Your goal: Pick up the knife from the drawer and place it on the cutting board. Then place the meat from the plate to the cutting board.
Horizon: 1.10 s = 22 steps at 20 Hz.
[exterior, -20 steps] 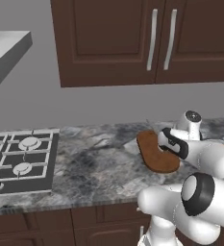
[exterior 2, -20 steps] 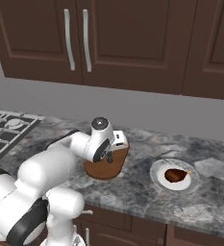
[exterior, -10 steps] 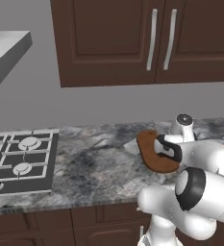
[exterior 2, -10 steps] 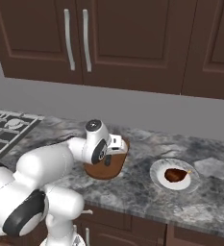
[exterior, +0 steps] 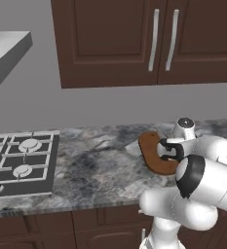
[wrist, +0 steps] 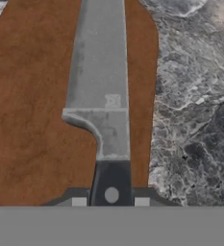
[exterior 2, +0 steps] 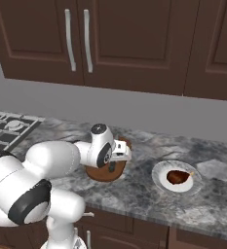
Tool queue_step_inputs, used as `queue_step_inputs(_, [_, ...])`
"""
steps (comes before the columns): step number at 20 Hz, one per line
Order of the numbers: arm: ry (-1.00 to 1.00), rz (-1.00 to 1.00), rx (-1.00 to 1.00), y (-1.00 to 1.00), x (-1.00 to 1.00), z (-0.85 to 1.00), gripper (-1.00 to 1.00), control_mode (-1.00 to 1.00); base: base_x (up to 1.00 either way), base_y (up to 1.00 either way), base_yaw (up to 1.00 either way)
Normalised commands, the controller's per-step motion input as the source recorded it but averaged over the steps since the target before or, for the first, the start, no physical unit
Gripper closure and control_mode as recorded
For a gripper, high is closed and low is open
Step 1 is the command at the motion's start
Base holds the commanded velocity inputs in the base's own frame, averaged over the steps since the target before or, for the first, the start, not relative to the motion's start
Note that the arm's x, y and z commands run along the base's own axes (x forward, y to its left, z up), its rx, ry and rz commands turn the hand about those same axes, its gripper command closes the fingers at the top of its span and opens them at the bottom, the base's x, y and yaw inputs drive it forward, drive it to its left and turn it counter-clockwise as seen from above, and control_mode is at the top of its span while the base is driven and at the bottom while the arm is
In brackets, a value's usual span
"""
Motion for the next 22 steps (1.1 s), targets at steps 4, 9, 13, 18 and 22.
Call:
queue_step_inputs(4, [0.01,0.00,0.00,-0.01,0.18,-0.04,1.00,-1.00,0.00,0.00,0.00])
queue_step_inputs(9, [0.00,0.00,0.00,0.00,0.09,-0.18,1.00,-1.00,0.00,0.00,0.00])
queue_step_inputs(13, [0.00,0.00,0.00,0.00,0.06,-0.23,1.00,-1.00,0.00,0.00,0.00])
queue_step_inputs(18, [0.03,0.00,0.00,0.00,0.03,-0.41,1.00,-1.00,0.00,0.00,0.00])
queue_step_inputs(22, [0.03,0.00,0.00,0.00,0.06,-0.44,1.00,-1.00,0.00,0.00,0.00])
